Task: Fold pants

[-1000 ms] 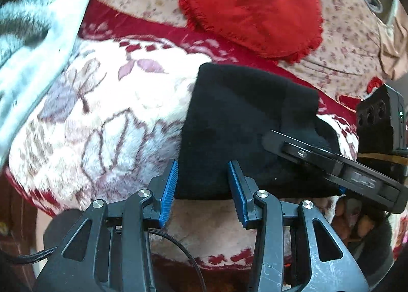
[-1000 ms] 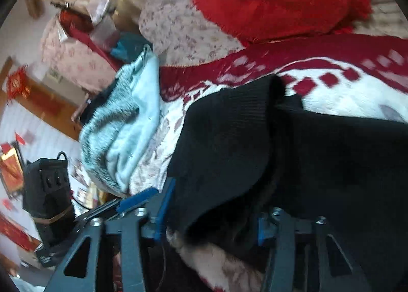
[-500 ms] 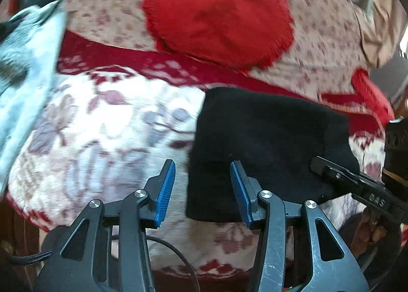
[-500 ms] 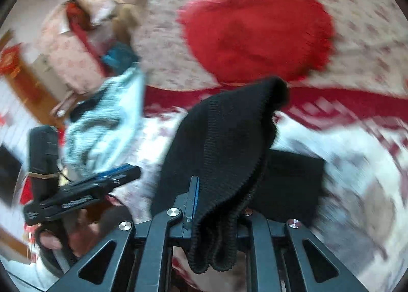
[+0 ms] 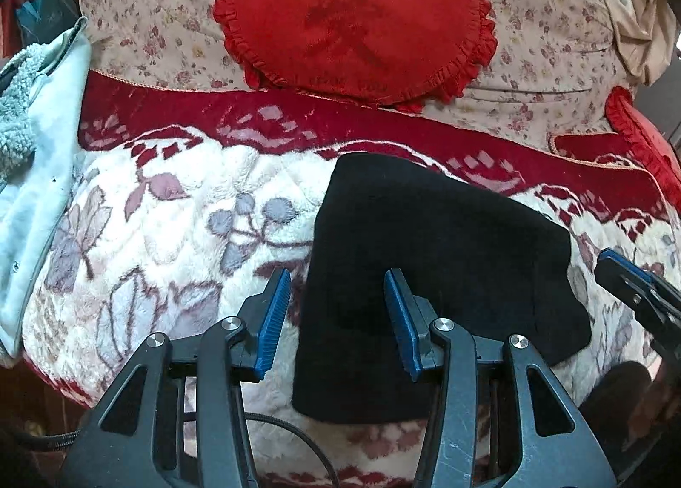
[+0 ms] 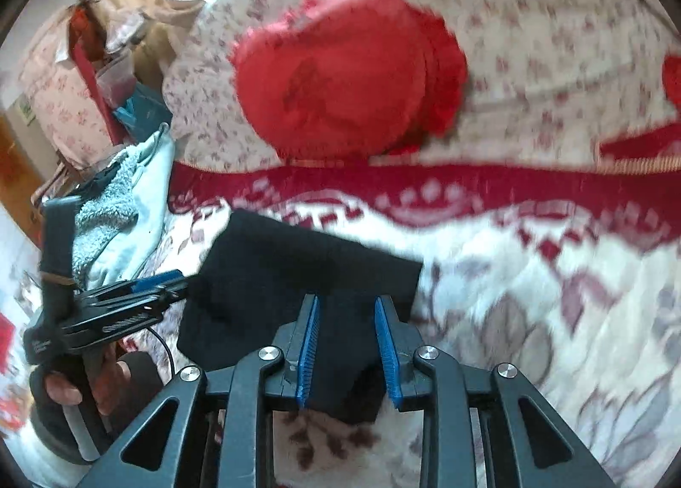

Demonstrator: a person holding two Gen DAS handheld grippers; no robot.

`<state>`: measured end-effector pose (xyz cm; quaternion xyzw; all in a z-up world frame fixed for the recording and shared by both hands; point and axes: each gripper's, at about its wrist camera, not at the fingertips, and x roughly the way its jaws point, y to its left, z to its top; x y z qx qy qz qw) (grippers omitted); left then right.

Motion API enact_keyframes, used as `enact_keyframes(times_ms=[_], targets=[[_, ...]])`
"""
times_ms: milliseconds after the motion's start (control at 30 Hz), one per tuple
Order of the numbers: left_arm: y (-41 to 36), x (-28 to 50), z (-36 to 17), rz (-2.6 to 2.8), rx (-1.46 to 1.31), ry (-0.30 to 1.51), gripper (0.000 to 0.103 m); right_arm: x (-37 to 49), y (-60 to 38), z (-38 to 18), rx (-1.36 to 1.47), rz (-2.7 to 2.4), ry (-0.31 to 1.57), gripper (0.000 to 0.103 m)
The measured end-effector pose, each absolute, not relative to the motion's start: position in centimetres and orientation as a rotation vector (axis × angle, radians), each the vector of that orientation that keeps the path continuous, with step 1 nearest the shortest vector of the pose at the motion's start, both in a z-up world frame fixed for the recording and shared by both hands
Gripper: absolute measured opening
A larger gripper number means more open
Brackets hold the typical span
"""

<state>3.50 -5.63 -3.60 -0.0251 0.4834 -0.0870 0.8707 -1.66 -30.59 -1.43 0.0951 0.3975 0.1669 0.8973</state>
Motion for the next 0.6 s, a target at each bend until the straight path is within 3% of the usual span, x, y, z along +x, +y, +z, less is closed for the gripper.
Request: enact_keyframes(times_ms=[267,600], targets=[[-6.7,4.6,-5.0,-0.156,-0.036,1.023,0.049,2.2,-26.7,-6.3,0.039,0.333,0.919,0.026],[-6.7,4.8,-4.8,-0.148,-0.049,1.024,0.051,4.5,-26.4,-6.0,0.026,0.347,0.915,0.026]])
